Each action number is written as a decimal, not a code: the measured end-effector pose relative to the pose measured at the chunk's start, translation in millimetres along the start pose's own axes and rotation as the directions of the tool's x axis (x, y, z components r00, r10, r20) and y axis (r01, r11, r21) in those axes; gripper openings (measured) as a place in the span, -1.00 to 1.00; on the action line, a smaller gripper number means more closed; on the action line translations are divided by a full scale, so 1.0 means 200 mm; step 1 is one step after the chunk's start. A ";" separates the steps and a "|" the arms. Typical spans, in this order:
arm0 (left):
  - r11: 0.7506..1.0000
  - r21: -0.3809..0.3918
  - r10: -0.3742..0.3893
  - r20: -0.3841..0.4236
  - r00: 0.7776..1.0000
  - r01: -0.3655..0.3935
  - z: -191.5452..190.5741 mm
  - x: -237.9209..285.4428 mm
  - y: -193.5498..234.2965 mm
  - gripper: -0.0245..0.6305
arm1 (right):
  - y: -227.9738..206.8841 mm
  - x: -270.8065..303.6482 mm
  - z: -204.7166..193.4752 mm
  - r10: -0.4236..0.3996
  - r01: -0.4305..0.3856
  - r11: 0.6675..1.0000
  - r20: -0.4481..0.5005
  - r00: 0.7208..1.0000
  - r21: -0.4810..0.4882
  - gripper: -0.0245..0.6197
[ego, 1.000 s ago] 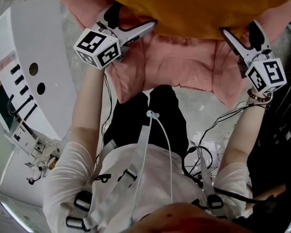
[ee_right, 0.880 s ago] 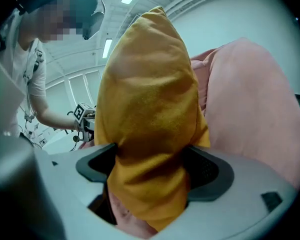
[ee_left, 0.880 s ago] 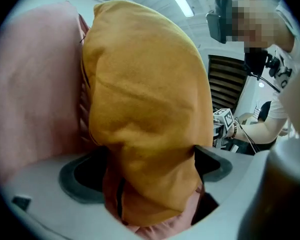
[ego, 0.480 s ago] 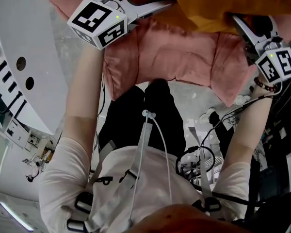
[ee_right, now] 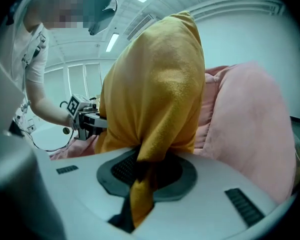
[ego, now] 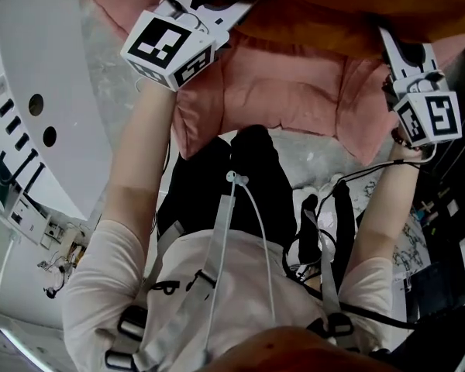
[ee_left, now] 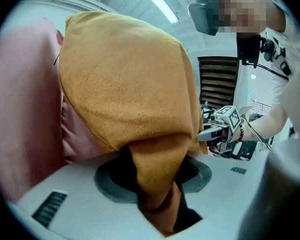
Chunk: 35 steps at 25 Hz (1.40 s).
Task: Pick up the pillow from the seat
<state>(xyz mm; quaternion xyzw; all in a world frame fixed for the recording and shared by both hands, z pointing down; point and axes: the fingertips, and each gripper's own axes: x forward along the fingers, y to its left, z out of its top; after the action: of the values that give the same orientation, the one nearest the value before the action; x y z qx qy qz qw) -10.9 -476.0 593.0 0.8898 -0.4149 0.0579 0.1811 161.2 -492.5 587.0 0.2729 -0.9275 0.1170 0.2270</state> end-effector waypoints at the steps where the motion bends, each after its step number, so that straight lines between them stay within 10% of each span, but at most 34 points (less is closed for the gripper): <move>1: 1.000 -0.005 0.000 -0.002 1.000 0.000 0.02 -0.02 -0.02 -0.35 | 0.03 -0.03 0.02 -0.006 0.006 1.000 0.004 1.000 0.006 -0.69; 18: 0.998 0.054 -0.036 0.186 0.982 0.026 0.72 -0.39 -0.22 -0.45 | 0.30 -0.43 0.68 -0.091 0.097 0.995 0.167 0.982 -0.032 -0.70; 35: 0.957 0.286 -0.099 0.442 0.892 -0.035 1.78 -1.01 -0.50 -0.45 | 0.74 -0.93 1.72 -0.102 0.209 0.948 0.391 0.915 -0.241 -0.70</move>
<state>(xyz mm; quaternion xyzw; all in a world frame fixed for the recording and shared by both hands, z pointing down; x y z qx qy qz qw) -82.8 -403.9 184.1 0.9023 -0.4178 -0.0938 -0.0501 94.6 -403.2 182.9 0.3293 -0.9358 -0.0870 0.0909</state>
